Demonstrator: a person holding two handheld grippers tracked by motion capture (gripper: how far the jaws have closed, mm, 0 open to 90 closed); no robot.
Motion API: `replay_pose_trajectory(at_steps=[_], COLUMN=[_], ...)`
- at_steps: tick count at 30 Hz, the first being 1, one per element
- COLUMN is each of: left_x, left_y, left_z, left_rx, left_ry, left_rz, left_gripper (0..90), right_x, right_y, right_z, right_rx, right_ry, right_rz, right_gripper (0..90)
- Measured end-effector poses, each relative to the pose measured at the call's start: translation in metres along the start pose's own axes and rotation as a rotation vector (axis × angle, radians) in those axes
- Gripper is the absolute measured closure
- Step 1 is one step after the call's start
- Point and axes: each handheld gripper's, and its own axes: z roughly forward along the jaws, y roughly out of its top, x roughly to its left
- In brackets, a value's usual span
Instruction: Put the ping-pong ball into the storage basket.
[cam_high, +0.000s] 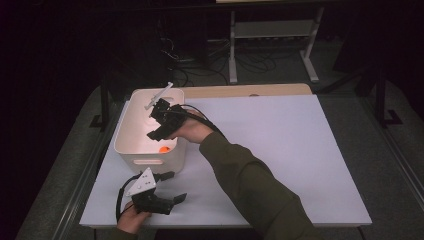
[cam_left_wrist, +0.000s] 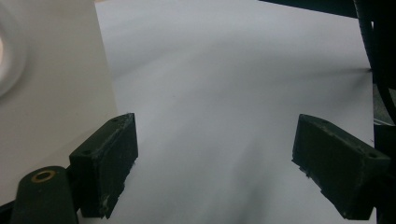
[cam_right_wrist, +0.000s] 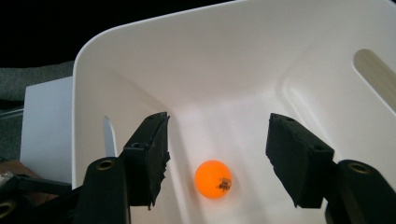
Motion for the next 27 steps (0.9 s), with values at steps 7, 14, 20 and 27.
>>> replay_pose_trajectory(at_steps=[7,14,20,27], left_x=[0.0,0.001,0.001,0.0], left_y=[0.0,0.0,0.0,0.0], left_z=[0.001,0.001,0.0,0.0], left_rx=[0.007,0.006,0.004,0.001], left_ry=[0.001,0.001,-0.002,0.001], left_rz=[-0.005,-0.007,-0.008,-0.003], left_gripper=[14.1,14.1,14.1,14.1], right_x=[-0.005,-0.01,-0.014,-0.02], right_y=[-0.006,-0.02,-0.035,-0.054], right_z=[-0.026,-0.046,-0.056,-0.068], right_rx=[-0.034,-0.054,-0.073,-0.095], right_ry=[-0.029,-0.041,-0.056,-0.073], right_rz=[0.012,0.021,0.047,0.068], right_gripper=[36.0,34.2,32.2,30.6])
